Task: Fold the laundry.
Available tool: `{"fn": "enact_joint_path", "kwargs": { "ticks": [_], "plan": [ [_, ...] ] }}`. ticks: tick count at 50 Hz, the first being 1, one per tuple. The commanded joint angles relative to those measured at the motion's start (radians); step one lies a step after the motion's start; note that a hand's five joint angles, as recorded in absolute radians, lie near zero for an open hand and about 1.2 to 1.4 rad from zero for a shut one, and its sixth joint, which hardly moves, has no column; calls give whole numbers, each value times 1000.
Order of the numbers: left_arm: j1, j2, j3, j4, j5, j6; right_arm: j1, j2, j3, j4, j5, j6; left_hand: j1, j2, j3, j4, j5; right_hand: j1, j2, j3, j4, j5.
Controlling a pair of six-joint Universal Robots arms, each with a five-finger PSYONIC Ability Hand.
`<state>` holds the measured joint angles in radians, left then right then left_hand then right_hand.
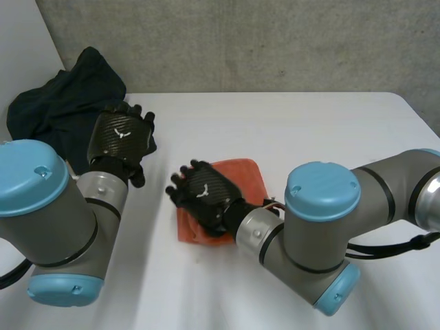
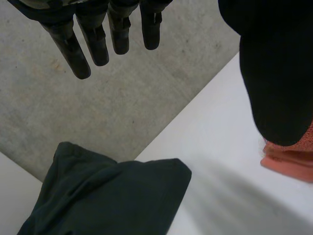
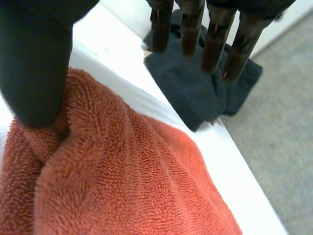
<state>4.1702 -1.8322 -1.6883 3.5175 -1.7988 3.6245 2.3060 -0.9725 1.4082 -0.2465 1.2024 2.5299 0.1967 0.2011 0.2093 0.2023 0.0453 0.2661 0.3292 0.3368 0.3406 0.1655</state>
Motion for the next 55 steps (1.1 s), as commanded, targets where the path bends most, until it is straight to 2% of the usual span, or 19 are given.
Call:
{"fn": "enact_joint_path", "kwargs": {
  "ticks": [1, 5, 8, 11, 18, 23, 28, 33, 38, 42, 46, 49, 53, 55],
  "plan": [
    [-80, -67, 90, 15, 12, -90, -229, -142, 38, 24, 97, 470, -18, -23, -31, -24, -42, -92, -155, -162, -166, -165],
    [-142, -123, 160, 8, 71, -153, -321, -201, 71, 88, 94, 650, -15, -20, -28, -21, -39, -92, -155, -162, -166, -165],
    [-169, -182, 212, 1, 133, -199, -364, -204, 61, 159, 92, 679, 2, -2, -11, -4, -21, -92, -155, -162, -166, -165],
    [-188, -225, 246, -11, 150, -225, -369, -193, 38, 214, 88, 664, 5, 1, -8, -1, -18, -92, -155, -162, -166, -165],
    [-197, -367, 354, -181, 124, -233, -359, -68, -52, 272, 91, 607, 26, 21, 13, 20, 2, -92, -155, -162, -166, -165],
    [-191, -407, 368, -300, 4, -212, -300, 6, -115, 302, 65, 592, 23, 18, 10, 17, 0, -92, -155, -162, -166, -165],
    [-174, -406, 349, -330, -45, -146, -240, 80, -176, 335, 55, 557, 5, 1, -8, -1, -18, -92, -155, -162, -166, -165],
    [-157, -400, 319, -328, -42, -61, -220, 143, -225, 358, 63, 504, -1, -5, -13, -6, -24, -92, -155, -162, -166, -165],
    [-136, -401, 311, -328, -37, -23, -217, 186, -258, 369, 69, 446, -10, -14, -22, -15, -33, -92, -155, -162, -166, -165],
    [-133, -401, 315, -327, -28, -20, -217, 186, -264, 371, 130, 380, -13, -17, -25, -18, -36, -92, -155, -162, -166, -165],
    [-136, -389, 322, -327, 18, -21, -215, 135, -239, 372, 181, 308, -15, -20, -28, -21, -39, -92, -155, -162, -166, -165],
    [-131, -323, 326, -325, 70, -26, -221, 75, -193, 360, 192, 299, -21, -26, -34, -27, -44, -92, -155, -162, -166, -165],
    [-110, -222, 323, -322, 144, -27, -224, -26, -69, 277, 200, 349, -18, -23, -31, -24, -42, -92, -155, -162, -166, -165],
    [-99, -170, 326, -327, 200, -35, -235, -69, 23, 188, 220, 426, -18, -23, -31, -24, -42, -92, -155, -162, -166, -165]
  ]
}}
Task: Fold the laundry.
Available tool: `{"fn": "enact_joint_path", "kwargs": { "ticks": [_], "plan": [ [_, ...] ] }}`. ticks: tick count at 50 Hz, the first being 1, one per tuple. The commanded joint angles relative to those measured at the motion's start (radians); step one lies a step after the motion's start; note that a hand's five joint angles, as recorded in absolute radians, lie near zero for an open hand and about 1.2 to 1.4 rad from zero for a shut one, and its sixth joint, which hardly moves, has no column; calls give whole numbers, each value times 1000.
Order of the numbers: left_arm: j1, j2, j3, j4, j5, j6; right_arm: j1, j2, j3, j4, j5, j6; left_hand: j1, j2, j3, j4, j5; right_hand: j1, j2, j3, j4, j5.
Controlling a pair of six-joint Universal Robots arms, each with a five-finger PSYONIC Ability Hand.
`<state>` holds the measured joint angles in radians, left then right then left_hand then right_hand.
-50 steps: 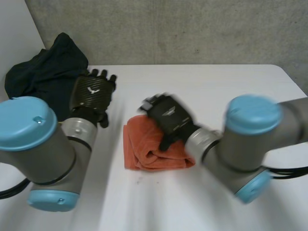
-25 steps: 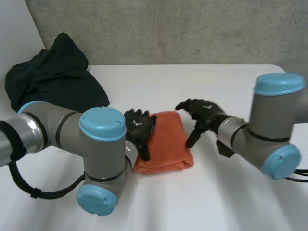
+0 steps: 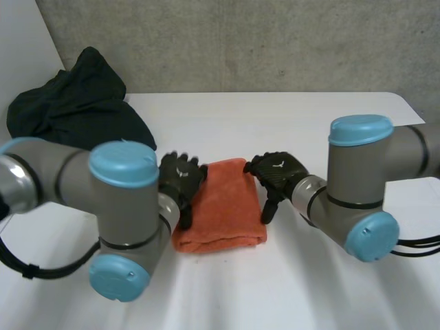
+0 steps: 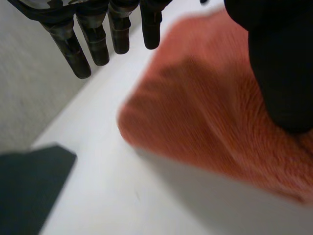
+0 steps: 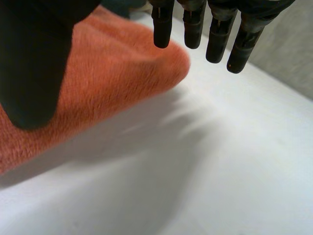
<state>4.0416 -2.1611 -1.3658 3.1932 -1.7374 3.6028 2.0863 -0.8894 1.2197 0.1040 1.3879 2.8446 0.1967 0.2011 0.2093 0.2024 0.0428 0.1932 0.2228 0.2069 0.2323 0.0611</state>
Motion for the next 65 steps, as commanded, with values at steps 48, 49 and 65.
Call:
{"fn": "enact_joint_path", "kwargs": {
  "ticks": [48, 49, 65],
  "plan": [
    [151, 308, 59, -177, 602, -222, 63, 36, 193, -313, -12, 541, 14, 9, 1, 8, -7, 88, 59, 75, 49, 46],
    [152, 306, 59, -177, 602, -222, 63, 41, 186, -313, -12, 545, 14, 9, 1, 8, -7, 106, 76, 92, 67, 63],
    [154, 299, 51, -177, 605, -223, 54, 162, 1, -276, -10, 573, 14, 9, 1, 8, -7, 1203, 1174, 1189, 1164, 1161]
  ]
}}
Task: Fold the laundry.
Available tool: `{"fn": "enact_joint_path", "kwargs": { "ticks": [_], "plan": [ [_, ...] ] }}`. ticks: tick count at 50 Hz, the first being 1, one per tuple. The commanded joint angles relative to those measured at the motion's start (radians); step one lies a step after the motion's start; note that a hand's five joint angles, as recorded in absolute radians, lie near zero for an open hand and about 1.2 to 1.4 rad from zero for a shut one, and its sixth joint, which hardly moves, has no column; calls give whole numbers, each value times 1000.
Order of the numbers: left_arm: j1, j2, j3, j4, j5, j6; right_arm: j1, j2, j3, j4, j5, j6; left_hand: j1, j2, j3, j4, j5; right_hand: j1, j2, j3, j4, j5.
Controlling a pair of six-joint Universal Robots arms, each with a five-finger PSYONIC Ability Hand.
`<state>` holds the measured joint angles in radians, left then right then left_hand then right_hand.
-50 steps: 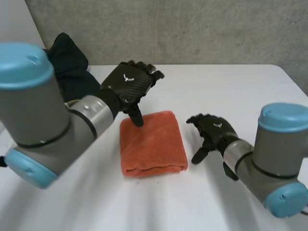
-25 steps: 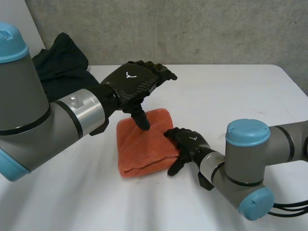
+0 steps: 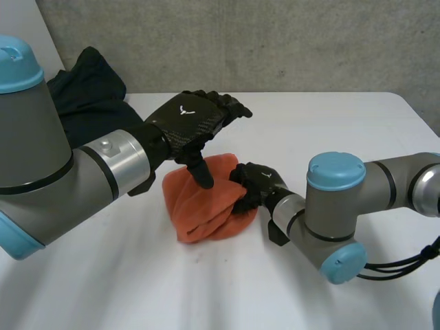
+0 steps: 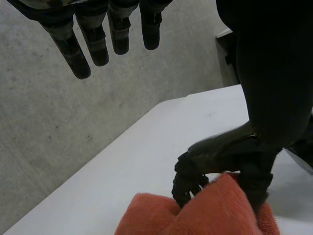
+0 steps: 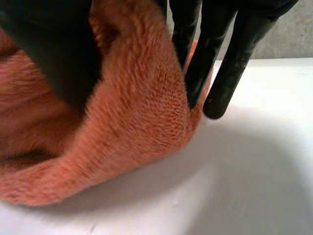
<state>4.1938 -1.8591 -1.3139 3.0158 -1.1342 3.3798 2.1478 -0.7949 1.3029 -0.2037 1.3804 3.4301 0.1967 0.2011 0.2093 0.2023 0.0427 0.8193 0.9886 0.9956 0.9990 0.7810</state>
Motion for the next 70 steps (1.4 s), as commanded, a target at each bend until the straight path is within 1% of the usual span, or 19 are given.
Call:
{"fn": "enact_joint_path", "kwargs": {
  "ticks": [1, 3, 7, 11, 14, 15, 18, 22, 26, 30, 36, 47, 53, 54, 55, 56, 64, 66, 70],
  "plan": [
    [0, -2, -1, 0, 2, -2, -19, 81, -99, 44, -7, -26, 14, 9, 1, 8, -7, 577, 408, 401, 397, 441],
    [0, -2, -1, 0, 1, -2, -45, 89, -117, 56, -7, -52, 14, 9, 1, 8, -7, 577, 408, 401, 397, 441],
    [-1, -3, -1, 0, 1, 0, -161, 92, -143, 61, 0, -137, 14, 9, 1, 8, -7, 577, 408, 401, 397, 441],
    [-1, -5, 4, 0, 1, 1, -334, 98, -221, 64, 8, -239, 14, 9, 1, 8, -7, 577, 408, 401, 397, 441],
    [-3, -5, 8, 0, -1, 3, -416, 112, -272, 64, 8, -269, 14, 9, 1, 8, -7, 577, 408, 401, 397, 441],
    [-3, -5, 10, 0, -1, 3, -463, 130, -312, 66, 2, -281, 14, 9, 1, 8, -7, 577, 408, 401, 397, 441],
    [-4, -5, 12, 2, -2, 1, -522, 172, -402, 82, -12, -285, 14, 9, 1, 8, -7, 577, 408, 401, 397, 441],
    [-11, -3, 18, 3, -2, 0, -606, 282, -601, 159, -49, -316, 14, 9, 1, 8, -7, 577, 408, 401, 397, 441],
    [-23, -6, 28, 3, -2, 1, -686, 446, -900, 272, -49, -393, 14, 9, 1, 8, -7, 577, 408, 401, 397, 441],
    [-32, -8, 33, 5, -4, 1, -723, 512, -1045, 262, 8, -408, 17, 12, 4, 11, -4, 577, 408, 401, 397, 441],
    [-38, -21, 35, 11, -4, -2, -755, 531, -1090, 181, 92, -413, 23, 18, 10, 17, 2, 577, 408, 401, 397, 441],
    [-54, -40, 50, 9, -42, -3, -766, 565, -1134, 148, 150, -460, 37, 33, 25, 32, 17, 577, 408, 401, 397, 441],
    [-61, -38, 50, 9, -47, -5, -763, 565, -1078, 159, 158, -620, 37, 33, 25, 32, 17, 577, 408, 401, 397, 441],
    [-64, -38, 48, 9, -47, -5, -763, 565, -1065, 167, 158, -637, 37, 33, 25, 32, 17, 558, 388, 381, 378, 421],
    [-67, -38, 47, 9, -47, -5, -763, 563, -1053, 196, 160, -669, 37, 33, 25, 32, 17, -355, -524, -531, -535, -491],
    [-69, -38, 47, 9, -47, -5, -763, 563, -1047, 213, 160, -687, 37, 33, 25, 32, 17, -645, -814, -821, -824, -781],
    [-72, -40, 36, 9, -47, -11, -786, 522, -918, 251, 161, -867, 37, 33, 25, 32, 17, -645, -814, -821, -824, -781],
    [-72, -40, 33, 8, -47, -11, -795, 484, -869, 253, 164, -879, 37, 33, 25, 32, 17, -645, -814, -821, -824, -781],
    [-72, -40, 24, 6, -47, -11, -804, 338, -668, 236, 158, -893, 37, 33, 25, 32, 17, -645, -814, -821, -824, -781]
  ]
}}
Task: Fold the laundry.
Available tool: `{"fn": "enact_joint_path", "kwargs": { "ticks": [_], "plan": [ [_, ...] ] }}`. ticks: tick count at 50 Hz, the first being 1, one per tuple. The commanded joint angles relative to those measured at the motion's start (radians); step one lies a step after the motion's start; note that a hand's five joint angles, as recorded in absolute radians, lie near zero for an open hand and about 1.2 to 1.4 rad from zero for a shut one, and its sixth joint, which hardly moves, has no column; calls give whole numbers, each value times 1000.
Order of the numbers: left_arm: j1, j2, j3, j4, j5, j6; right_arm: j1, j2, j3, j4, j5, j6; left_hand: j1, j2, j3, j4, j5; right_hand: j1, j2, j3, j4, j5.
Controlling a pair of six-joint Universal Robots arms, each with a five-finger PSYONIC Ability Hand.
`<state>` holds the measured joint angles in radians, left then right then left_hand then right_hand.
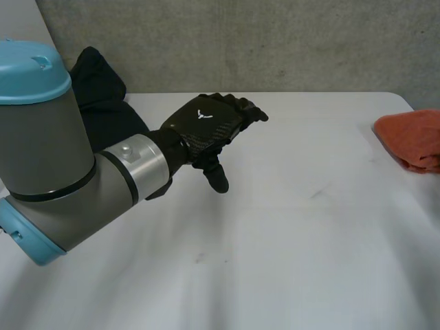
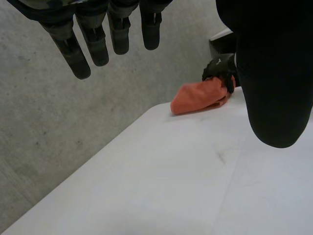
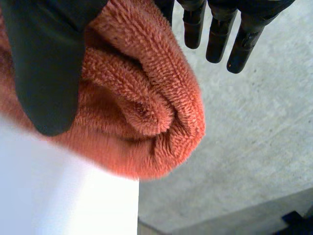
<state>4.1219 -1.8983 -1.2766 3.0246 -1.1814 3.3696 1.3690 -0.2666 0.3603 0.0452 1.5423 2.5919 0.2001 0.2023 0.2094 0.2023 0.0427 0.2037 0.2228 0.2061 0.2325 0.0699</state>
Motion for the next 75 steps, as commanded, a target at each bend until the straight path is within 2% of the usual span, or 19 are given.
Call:
{"fn": "enact_joint_path", "kwargs": {
  "ticks": [1, 7, 15, 18, 20, 23, 27, 29, 32, 38, 44, 51, 58, 59, 60, 62, 68, 72, 75],
  "plan": [
    [3, 1, -18, -3, 0, -1, -30, -250, 346, -37, -8, -62, 31, 29, 22, 29, 14, -29, -48, -32, -58, -70],
    [9, 5, -29, 2, 2, -1, -102, -405, 505, -148, -11, -145, 25, 23, 16, 23, 8, -29, -48, -32, -58, -70],
    [26, 15, -26, 33, -6, -1, -100, -555, 534, -200, -8, -372, 8, 5, -2, 5, -10, -29, -48, -32, -58, -70],
    [47, 34, -27, 85, -38, 1, -64, -615, 577, -292, -11, -371, 19, 17, 10, 17, 2, -29, -48, -32, -58, -70],
    [70, 45, -27, 115, -59, 1, 25, -678, 642, -373, -22, -331, 60, 58, 51, 58, 43, -29, -48, -32, -58, -70],
    [142, 53, -18, 201, -93, 2, 116, -755, 733, -453, -74, -285, 181, 178, 171, 178, 164, -29, -48, -32, -58, -70],
    [271, 42, 13, 276, -112, 7, 231, -884, 909, -524, -212, -222, 184, 182, 174, 182, 167, -29, -48, -32, -58, -70],
    [355, 15, 52, 283, -93, 11, 284, -987, 1032, -528, -298, -193, 172, 170, 163, 170, 155, -29, -48, -32, -58, -70],
    [452, -68, 100, 275, -57, 17, 358, -1062, 1149, -533, -373, -159, 140, 138, 131, 138, 123, -29, -48, -32, -58, -70],
    [578, -218, 189, 261, 71, 72, 510, -1071, 1282, -527, -403, -147, 60, 58, 51, 58, 43, -29, -48, -32, -58, -70],
    [661, -410, 319, 246, 72, 195, 558, -1057, 1384, -522, -392, -154, 43, 41, 34, 41, 26, -29, -48, -32, -58, -70],
    [675, -557, 421, 235, 65, 306, 555, -1027, 1431, -504, -378, -154, 25, 23, 16, 23, 8, -29, -48, -32, -58, -70],
    [675, -682, 517, 209, -4, 372, 553, -1023, 1450, -461, -363, -156, 130, 128, 121, 128, 113, -29, -48, -32, -58, -70],
    [675, -692, 526, 206, -12, 376, 552, -1023, 1450, -458, -361, -157, 230, 227, 220, 227, 213, -29, -48, -32, -58, -70],
    [673, -705, 536, 204, -30, 381, 549, -1023, 1451, -456, -361, -157, 649, 647, 640, 647, 632, -29, -48, -32, -58, -70],
    [666, -705, 534, 214, -62, 384, 539, -1023, 1450, -456, -361, -157, 1194, 1191, 1184, 1191, 1177, -29, -48, -32, -58, -70],
    [588, -603, 461, 296, -253, 375, 504, -1023, 1444, -459, -358, -154, 1196, 1194, 1187, 1194, 1179, -29, -48, -32, -58, -70],
    [522, -475, 309, 321, -247, 335, 478, -1025, 1436, -462, -353, -151, 1196, 1194, 1187, 1194, 1179, -29, -48, -32, -58, -70],
    [430, -301, 159, 316, -230, 225, 446, -1028, 1424, -462, -329, -150, 1196, 1194, 1187, 1194, 1179, -29, -48, -32, -58, -70]
  ]
}}
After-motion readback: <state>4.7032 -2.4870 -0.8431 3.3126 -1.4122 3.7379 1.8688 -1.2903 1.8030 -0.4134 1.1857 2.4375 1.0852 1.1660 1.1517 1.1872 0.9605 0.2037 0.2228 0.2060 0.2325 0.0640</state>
